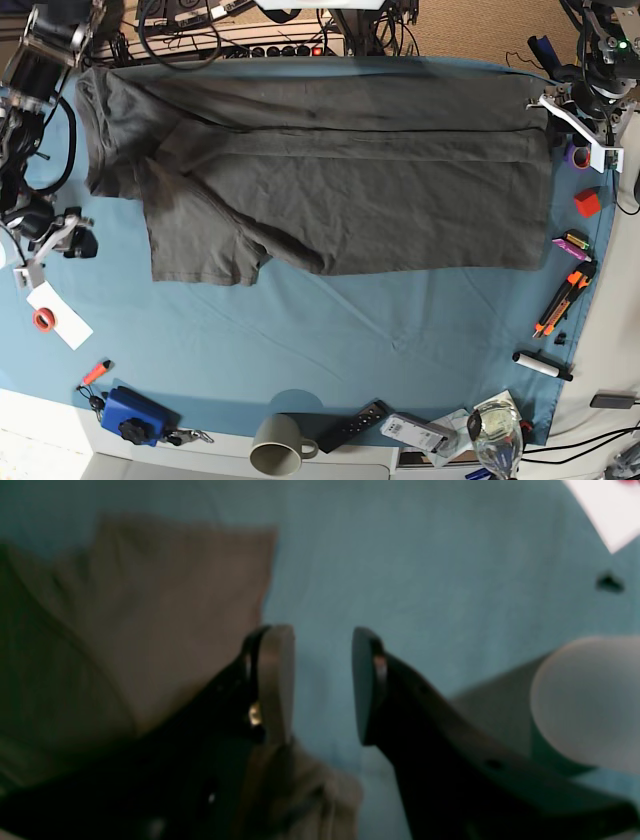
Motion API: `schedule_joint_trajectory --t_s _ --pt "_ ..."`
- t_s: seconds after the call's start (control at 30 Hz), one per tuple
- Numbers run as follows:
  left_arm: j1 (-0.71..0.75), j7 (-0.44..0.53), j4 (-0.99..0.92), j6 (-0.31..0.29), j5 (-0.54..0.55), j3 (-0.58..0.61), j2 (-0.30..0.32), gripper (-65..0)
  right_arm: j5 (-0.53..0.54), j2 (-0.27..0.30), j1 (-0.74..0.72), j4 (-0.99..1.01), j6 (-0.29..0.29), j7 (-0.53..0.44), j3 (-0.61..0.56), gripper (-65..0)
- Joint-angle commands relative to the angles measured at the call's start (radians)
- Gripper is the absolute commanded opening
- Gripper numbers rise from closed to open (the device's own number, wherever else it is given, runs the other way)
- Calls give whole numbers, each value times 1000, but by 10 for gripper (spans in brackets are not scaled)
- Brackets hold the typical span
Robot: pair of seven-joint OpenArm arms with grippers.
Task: Fold the T-shirt properly
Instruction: 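Release the right gripper and grasp the sleeve corner near it, then move both grippers to the hem corners and grasp them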
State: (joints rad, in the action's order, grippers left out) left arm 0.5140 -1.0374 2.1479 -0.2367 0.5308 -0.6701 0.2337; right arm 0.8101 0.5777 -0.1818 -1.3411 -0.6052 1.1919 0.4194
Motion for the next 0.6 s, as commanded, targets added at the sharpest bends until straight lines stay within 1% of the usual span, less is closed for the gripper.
schedule_joint_trajectory --t_s 0.0,0.1,0.2,0.27,0.37,0.4,0.47,0.57 --pt "1 21 19 -1 5 -7 10 -401 13 15 -48 23 -5 -21 5 -450" --pt "1 21 19 -1 5 -7 10 -401 12 -7 -122 131 -28 -11 -6 -450" --pt "1 21 19 -1 4 -7 10 -401 10 -31 -173 215 -55 -11 -55 -450" --pt "1 21 19 -1 4 -7 10 -401 4 -41 -196 267 -53 -26 -107 -450" --pt "1 23 19 0 5 -7 10 -401 -1 -56 -219 338 -39 -87 -183 -450" --pt "1 24 19 -1 5 -7 10 -401 -5 -66 -229 361 -38 -86 -205 -450" --pt "1 26 19 -1 5 -7 11 -401 -42 -92 -244 402 -37 -87 -243 -450" --pt "1 26 19 -1 5 -7 11 -401 -132 -140 -246 420 -36 -120 -285 -450"
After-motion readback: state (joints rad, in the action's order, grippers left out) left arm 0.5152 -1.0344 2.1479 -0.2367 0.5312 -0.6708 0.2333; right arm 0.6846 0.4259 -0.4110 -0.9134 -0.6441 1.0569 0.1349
